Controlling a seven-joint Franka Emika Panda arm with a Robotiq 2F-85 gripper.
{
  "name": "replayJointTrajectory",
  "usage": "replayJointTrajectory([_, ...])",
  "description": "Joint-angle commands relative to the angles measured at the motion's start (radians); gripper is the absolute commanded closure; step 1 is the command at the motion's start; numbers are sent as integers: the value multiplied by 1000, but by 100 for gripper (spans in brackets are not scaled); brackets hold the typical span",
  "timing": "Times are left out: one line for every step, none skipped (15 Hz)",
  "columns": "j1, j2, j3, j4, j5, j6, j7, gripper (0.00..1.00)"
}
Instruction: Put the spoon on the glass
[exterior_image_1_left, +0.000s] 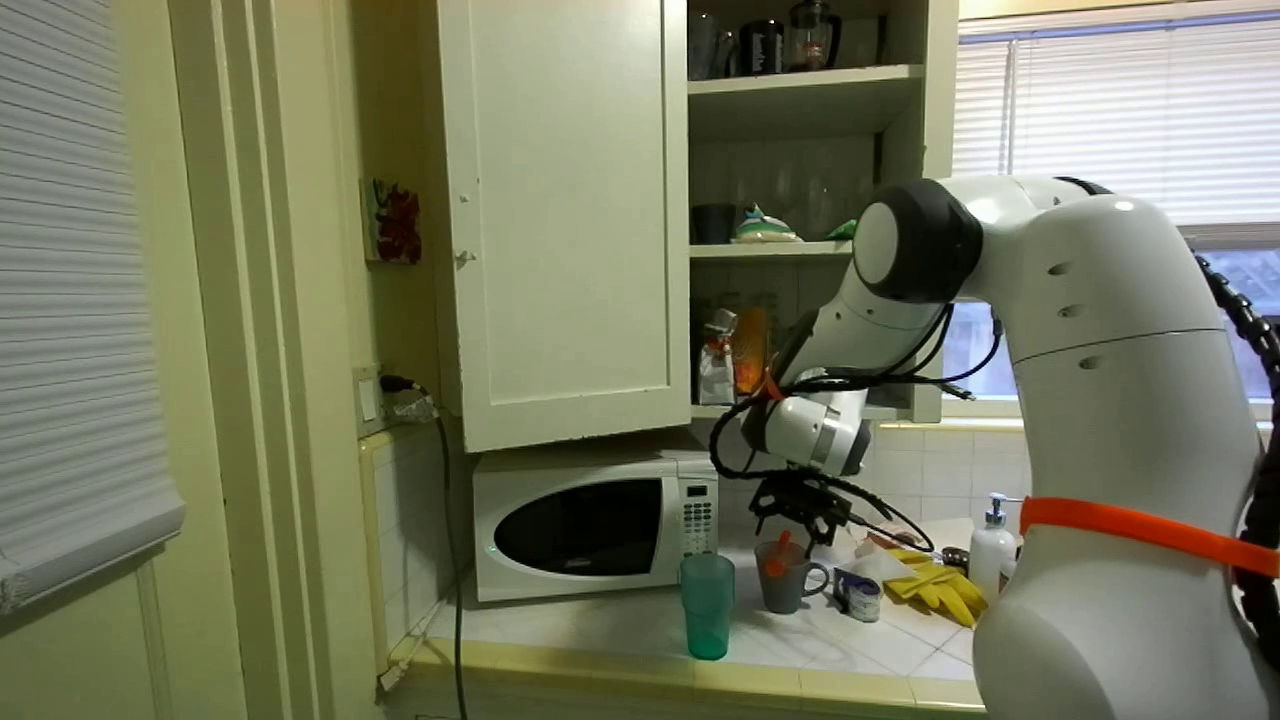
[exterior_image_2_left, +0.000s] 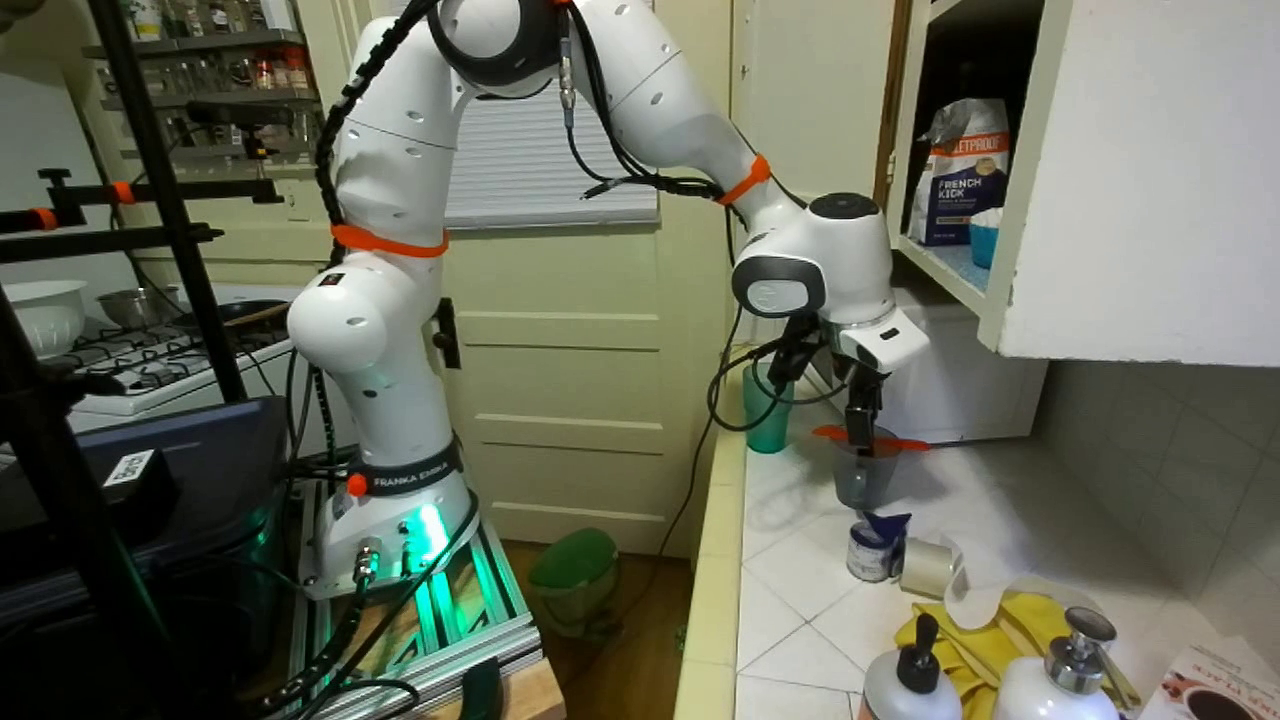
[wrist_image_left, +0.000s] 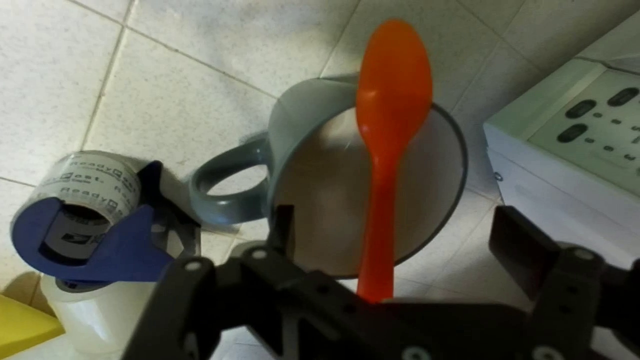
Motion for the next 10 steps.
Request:
replayJointTrajectory([14,-17,-11,-5,36,-24,-31,0])
replayJointTrajectory([15,-23,-10,-8,38,-23,-35,0])
replayJointTrajectory([17,-30,-9,-14,40,-23,-38,0])
replayJointTrajectory([20,-36,-11,-17,38,-24,-38,0])
replayJointTrajectory([28,-43,-17,-22,26,-30,-30,0])
replayJointTrajectory([39,-50,-27,-29,8,-33,-13,0])
replayJointTrajectory([48,-57,-34,-36,-5,-30,-5,0])
replayJointTrajectory([59,-67,-43,-44,-20,-32,3,0])
replayJointTrajectory([67,-75,-50,-51,-28,-33,6,0])
replayJointTrajectory([78,-85,-60,-61,-41,-33,12,0])
